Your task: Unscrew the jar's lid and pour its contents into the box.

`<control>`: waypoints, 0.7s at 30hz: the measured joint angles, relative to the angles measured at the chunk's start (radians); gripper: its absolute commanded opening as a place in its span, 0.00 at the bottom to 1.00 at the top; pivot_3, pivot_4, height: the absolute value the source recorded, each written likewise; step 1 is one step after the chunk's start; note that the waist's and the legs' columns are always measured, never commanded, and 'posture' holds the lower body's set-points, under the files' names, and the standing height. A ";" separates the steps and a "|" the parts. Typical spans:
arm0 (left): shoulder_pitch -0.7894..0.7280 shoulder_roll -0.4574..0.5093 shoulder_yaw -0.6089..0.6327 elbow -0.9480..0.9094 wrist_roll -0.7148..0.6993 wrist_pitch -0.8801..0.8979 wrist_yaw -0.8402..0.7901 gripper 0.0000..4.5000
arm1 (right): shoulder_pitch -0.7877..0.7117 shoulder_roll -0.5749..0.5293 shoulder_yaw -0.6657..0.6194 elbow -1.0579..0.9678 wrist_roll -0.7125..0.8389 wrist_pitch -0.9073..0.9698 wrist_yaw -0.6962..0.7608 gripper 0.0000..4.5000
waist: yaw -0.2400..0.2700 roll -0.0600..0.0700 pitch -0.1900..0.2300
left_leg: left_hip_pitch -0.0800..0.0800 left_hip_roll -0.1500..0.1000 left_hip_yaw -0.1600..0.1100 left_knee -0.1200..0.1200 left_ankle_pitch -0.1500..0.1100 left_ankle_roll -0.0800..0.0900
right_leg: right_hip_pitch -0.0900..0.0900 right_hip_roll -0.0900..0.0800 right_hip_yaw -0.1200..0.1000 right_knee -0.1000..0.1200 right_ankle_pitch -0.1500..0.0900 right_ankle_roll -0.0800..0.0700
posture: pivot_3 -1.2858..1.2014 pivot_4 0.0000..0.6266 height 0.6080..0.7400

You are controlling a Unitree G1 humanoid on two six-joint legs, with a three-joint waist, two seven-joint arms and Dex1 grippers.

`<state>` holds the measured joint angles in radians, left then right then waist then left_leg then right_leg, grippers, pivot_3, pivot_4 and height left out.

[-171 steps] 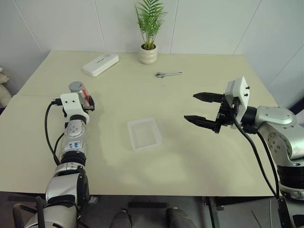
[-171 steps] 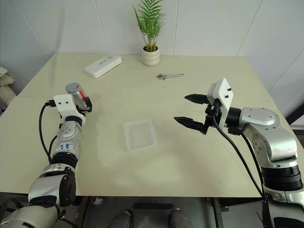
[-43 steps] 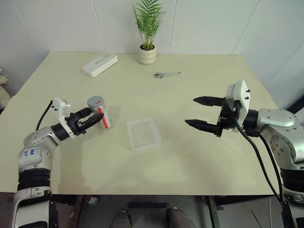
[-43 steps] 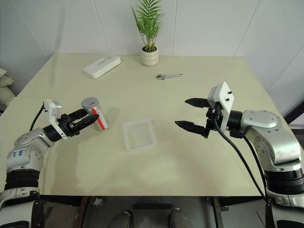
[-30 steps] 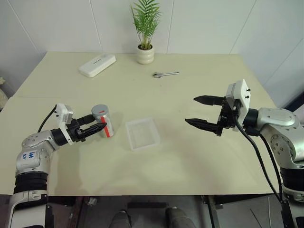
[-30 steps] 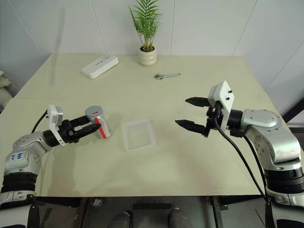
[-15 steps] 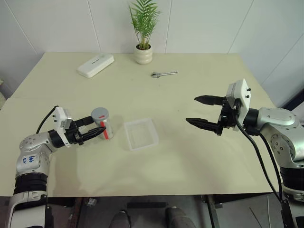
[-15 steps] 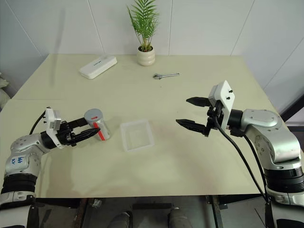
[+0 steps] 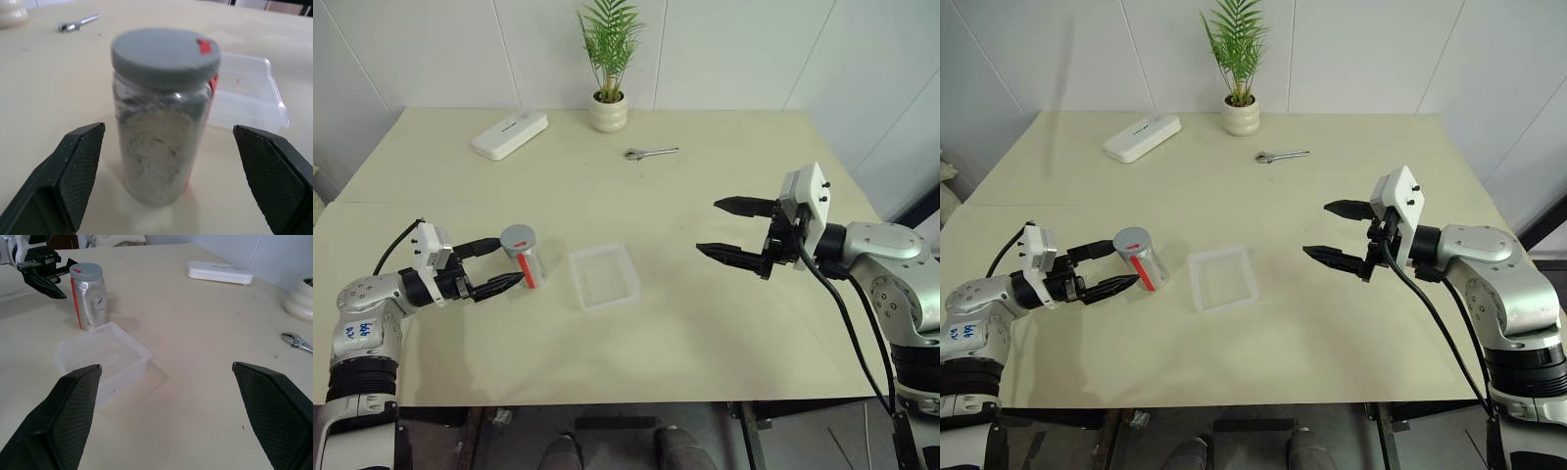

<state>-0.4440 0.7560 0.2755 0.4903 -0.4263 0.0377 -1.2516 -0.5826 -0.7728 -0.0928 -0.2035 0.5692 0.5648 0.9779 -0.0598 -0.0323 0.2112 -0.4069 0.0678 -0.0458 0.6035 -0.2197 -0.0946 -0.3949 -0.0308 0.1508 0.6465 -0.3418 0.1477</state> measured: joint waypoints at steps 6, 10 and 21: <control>0.114 0.039 0.030 -0.118 -0.020 0.056 0.006 0.99 | 0.000 -0.002 0.000 -0.003 0.000 0.000 0.000 1.00 | 0.000 0.000 0.000 | 0.000 0.001 0.001 -0.002 0.000 0.000 | -0.001 0.000 0.000 0.000 0.000 -0.001 | 0.52 0.24 1.00; 0.251 0.042 0.102 -0.279 -0.060 0.111 0.061 0.99 | 0.001 -0.007 -0.001 -0.007 0.001 0.001 0.000 1.00 | 0.000 0.000 0.000 | 0.000 0.001 0.002 -0.003 0.000 0.000 | -0.001 0.000 0.001 -0.001 -0.001 -0.002 | 0.52 0.24 1.00; 0.501 -0.101 0.229 -0.673 -0.126 0.237 0.379 0.99 | 0.012 -0.050 -0.002 -0.008 0.036 0.019 0.089 1.00 | 0.002 0.000 0.000 | 0.000 0.001 0.003 -0.003 -0.001 0.000 | -0.001 0.000 0.002 -0.002 -0.001 -0.002 | 0.52 0.24 1.00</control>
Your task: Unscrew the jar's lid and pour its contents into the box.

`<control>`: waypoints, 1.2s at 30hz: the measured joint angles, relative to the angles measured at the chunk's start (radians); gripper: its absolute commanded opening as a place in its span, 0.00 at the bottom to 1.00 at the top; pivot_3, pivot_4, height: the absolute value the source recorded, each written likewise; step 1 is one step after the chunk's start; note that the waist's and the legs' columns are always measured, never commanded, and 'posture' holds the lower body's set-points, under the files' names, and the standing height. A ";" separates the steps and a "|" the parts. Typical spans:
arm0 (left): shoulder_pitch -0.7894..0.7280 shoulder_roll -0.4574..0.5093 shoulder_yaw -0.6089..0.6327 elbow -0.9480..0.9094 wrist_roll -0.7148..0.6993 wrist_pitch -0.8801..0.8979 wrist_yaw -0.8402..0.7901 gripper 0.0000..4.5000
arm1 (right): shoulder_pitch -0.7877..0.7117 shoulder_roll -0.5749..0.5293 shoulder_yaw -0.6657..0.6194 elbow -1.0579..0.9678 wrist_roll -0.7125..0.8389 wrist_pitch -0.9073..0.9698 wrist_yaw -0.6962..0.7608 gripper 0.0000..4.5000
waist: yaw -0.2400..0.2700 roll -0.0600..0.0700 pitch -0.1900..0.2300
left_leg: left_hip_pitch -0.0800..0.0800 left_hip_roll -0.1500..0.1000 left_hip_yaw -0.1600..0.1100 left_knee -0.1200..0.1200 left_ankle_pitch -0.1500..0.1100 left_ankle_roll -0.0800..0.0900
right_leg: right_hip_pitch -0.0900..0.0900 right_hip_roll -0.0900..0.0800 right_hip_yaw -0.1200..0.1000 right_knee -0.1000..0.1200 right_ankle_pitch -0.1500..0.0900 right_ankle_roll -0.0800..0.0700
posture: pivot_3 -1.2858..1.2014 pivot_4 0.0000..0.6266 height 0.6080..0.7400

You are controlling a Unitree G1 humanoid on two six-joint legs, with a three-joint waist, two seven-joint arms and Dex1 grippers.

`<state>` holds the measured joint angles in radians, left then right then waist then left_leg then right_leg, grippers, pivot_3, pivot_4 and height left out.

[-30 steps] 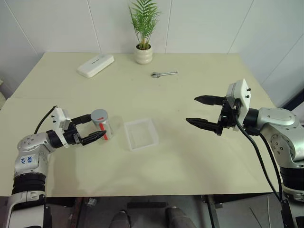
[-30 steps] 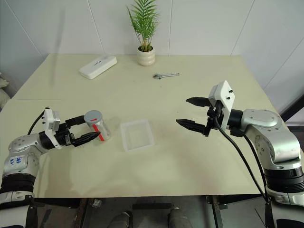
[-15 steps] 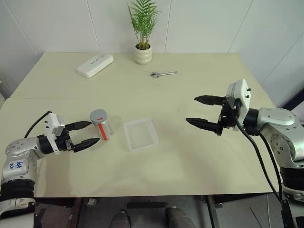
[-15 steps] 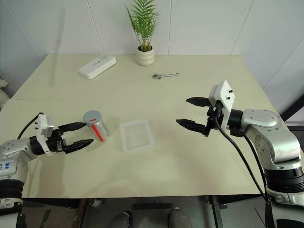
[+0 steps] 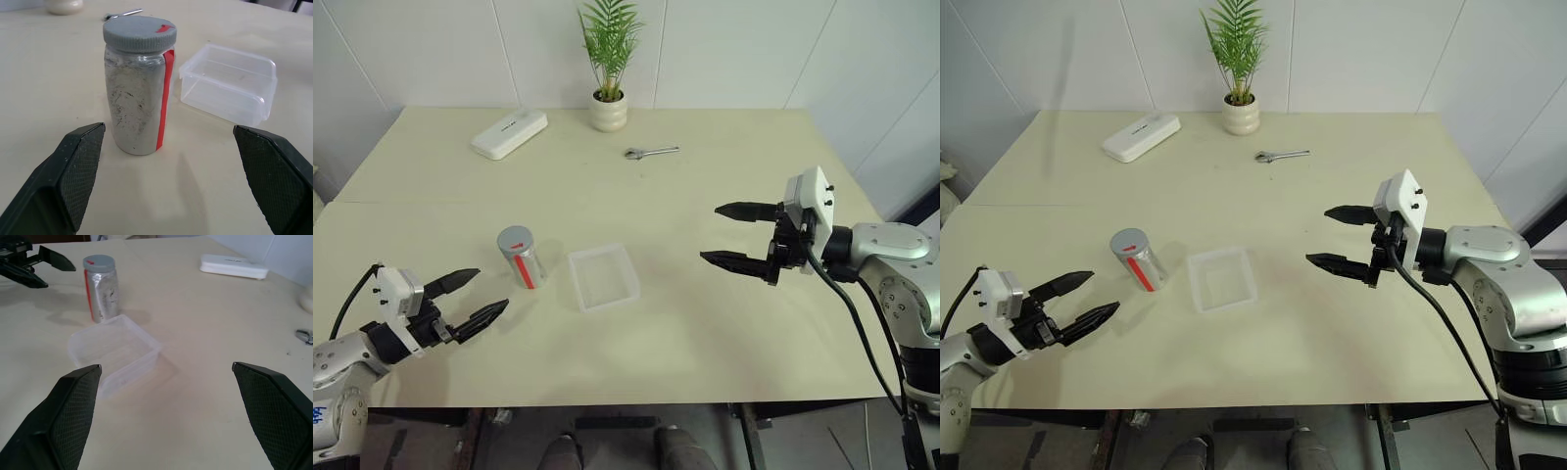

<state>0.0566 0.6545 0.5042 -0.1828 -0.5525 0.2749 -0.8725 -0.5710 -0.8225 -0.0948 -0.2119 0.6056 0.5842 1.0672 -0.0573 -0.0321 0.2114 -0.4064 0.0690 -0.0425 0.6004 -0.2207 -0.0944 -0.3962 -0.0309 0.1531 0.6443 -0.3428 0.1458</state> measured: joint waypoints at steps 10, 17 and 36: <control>0.110 -0.173 0.010 -0.227 0.010 0.043 0.309 0.99 | -0.021 -0.040 0.004 0.020 0.099 0.096 0.120 1.00 | 0.000 0.000 0.000 | 0.000 0.000 0.001 0.005 -0.002 0.001 | 0.001 0.000 0.001 -0.001 0.001 0.001 | 0.52 0.24 1.00; 0.133 -0.269 -0.063 -0.324 0.079 0.042 0.467 0.99 | -0.054 -0.019 0.014 0.057 0.058 0.048 0.119 1.00 | 0.000 0.000 0.000 | 0.000 0.000 0.002 0.010 -0.003 0.001 | 0.003 0.000 0.003 -0.003 0.000 0.000 | 0.52 0.24 1.00; 0.054 -0.469 -0.303 -0.306 0.332 -0.029 0.729 0.99 | -0.067 -0.002 0.020 0.067 0.020 0.040 0.120 1.00 | 0.002 0.000 0.000 | 0.000 -0.001 0.005 0.010 -0.004 0.002 | 0.004 0.000 0.005 -0.006 0.003 0.005 | 0.52 0.24 1.00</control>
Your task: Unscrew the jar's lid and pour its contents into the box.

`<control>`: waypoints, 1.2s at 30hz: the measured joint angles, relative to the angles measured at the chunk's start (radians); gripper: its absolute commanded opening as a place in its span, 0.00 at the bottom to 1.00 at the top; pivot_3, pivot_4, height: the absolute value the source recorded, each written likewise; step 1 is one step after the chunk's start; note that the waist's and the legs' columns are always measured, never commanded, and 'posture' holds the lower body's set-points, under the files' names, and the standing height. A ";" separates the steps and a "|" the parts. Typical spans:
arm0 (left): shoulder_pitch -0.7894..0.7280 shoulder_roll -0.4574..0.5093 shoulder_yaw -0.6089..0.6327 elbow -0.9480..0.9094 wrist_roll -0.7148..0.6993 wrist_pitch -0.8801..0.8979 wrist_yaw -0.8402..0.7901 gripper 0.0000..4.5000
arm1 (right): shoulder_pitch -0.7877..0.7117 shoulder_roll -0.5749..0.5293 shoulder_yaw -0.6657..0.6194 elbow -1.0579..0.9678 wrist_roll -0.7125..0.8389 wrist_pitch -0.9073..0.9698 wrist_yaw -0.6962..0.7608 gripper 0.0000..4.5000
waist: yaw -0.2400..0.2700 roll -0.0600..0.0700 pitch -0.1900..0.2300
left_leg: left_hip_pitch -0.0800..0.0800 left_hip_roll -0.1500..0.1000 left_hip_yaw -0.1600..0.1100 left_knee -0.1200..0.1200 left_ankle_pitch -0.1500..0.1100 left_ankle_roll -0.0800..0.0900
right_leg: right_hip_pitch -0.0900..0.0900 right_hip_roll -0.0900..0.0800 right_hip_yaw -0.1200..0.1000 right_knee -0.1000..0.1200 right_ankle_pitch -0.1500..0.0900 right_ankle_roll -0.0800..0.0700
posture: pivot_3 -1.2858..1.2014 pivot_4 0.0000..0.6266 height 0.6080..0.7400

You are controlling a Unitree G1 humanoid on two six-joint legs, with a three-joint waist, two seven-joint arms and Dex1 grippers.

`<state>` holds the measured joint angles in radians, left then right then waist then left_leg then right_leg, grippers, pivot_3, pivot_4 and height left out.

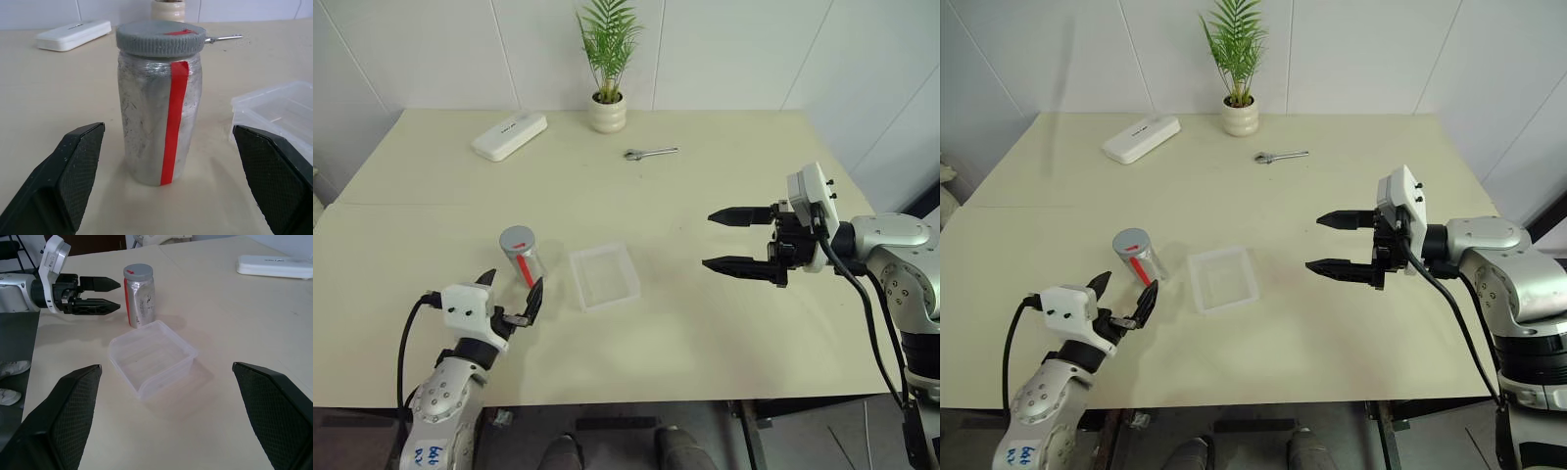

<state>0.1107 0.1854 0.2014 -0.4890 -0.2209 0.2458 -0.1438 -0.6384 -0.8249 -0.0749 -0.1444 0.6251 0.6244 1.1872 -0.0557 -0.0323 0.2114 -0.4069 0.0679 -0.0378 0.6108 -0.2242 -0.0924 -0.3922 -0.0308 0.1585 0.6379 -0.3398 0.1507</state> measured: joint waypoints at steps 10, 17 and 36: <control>-0.065 -0.062 -0.034 0.036 0.075 -0.015 0.091 0.99 | 0.000 0.002 0.000 0.000 -0.010 0.000 -0.006 1.00 | 0.002 0.000 0.000 | 0.000 0.000 0.000 0.000 -0.001 0.001 | 0.000 0.000 0.000 0.000 0.000 0.001 | 0.52 0.24 1.00; -0.110 -0.075 -0.036 0.103 0.103 -0.042 0.112 0.99 | 0.000 0.002 0.000 0.000 -0.010 0.000 -0.013 1.00 | 0.002 0.000 0.000 | 0.000 -0.001 0.000 0.001 -0.001 0.001 | 0.000 0.000 0.001 0.000 0.001 0.001 | 0.52 0.24 1.00; -0.225 -0.108 -0.050 0.232 0.135 -0.102 0.177 0.73 | 0.001 0.003 -0.001 -0.010 -0.011 0.000 -0.040 1.00 | 0.006 0.000 0.000 | 0.000 -0.001 0.000 0.000 -0.001 0.001 | 0.000 0.000 0.001 0.000 0.001 0.002 | 0.52 0.24 1.00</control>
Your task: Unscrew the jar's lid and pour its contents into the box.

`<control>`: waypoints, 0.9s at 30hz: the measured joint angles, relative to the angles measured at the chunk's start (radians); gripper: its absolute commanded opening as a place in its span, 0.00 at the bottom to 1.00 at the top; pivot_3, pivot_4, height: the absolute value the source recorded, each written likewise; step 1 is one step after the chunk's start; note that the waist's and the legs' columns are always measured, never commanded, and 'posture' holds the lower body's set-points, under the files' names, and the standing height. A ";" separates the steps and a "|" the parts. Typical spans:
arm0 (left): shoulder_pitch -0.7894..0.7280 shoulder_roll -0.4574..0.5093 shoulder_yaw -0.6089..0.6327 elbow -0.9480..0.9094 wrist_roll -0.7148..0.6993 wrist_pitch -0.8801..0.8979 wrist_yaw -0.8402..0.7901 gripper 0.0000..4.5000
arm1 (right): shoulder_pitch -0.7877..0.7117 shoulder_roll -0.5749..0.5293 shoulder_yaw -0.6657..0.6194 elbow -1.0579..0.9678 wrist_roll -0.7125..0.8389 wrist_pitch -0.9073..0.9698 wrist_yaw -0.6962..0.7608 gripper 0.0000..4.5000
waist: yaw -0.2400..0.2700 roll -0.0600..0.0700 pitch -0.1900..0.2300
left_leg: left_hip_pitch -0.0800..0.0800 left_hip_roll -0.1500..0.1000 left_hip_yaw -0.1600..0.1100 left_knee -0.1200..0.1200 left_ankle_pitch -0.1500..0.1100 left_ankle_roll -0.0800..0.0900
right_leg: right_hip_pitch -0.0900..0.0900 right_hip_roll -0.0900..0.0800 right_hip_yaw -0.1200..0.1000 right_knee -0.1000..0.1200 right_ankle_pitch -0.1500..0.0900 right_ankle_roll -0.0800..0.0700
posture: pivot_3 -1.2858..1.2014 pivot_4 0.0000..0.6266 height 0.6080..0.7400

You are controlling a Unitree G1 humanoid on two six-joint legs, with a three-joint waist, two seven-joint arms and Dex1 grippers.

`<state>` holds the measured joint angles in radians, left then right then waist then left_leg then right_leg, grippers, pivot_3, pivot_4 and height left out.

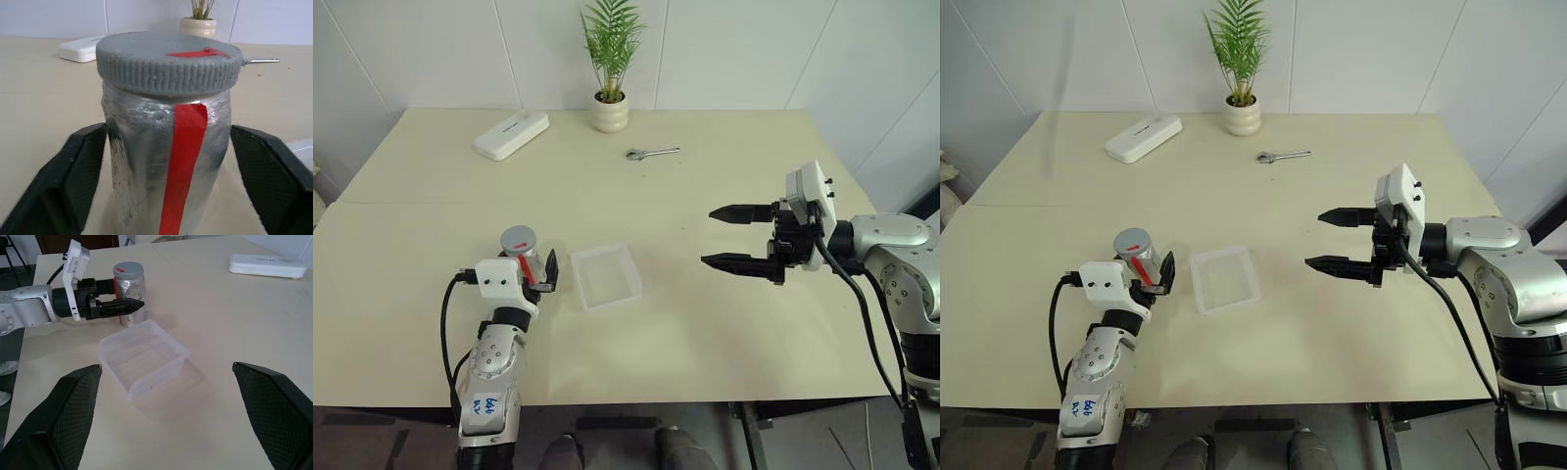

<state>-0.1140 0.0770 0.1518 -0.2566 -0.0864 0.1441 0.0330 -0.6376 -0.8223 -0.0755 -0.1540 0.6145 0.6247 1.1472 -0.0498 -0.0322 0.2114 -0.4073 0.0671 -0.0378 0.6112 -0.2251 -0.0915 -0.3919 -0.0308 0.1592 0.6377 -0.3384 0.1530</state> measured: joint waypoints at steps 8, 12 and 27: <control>-0.010 0.003 0.005 0.005 -0.005 -0.005 -0.015 0.44 | 0.013 0.000 -0.003 -0.004 0.001 0.001 -0.008 1.00 | 0.001 0.000 0.000 | 0.000 0.000 0.000 0.000 0.000 0.000 | 0.000 0.000 0.000 0.000 0.000 0.000 | 0.52 0.24 1.00; -0.010 0.019 0.007 0.005 -0.019 -0.006 -0.047 0.44 | 0.017 0.000 -0.012 -0.022 0.002 0.007 -0.019 1.00 | 0.000 0.000 0.000 | 0.000 0.000 0.000 0.000 0.000 0.000 | 0.000 0.000 0.000 0.000 0.000 0.000 | 0.52 0.24 1.00; -0.131 0.371 0.064 0.042 -0.398 0.037 -0.641 0.44 | 0.061 0.063 -0.055 -0.221 0.039 0.078 -0.269 1.00 | -0.005 0.000 0.000 | -0.001 0.000 0.000 -0.001 0.000 0.000 | -0.001 0.000 -0.001 0.000 0.000 -0.001 | 0.52 0.24 1.00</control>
<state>-0.2450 0.4477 0.2154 -0.2146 -0.4845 0.1810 -0.6085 -0.5762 -0.7592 -0.1301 -0.3748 0.6534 0.7023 0.8777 -0.0543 -0.0322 0.2115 -0.4080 0.0673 -0.0378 0.6100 -0.2253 -0.0917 -0.3928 -0.0308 0.1586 0.6376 -0.3388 0.1521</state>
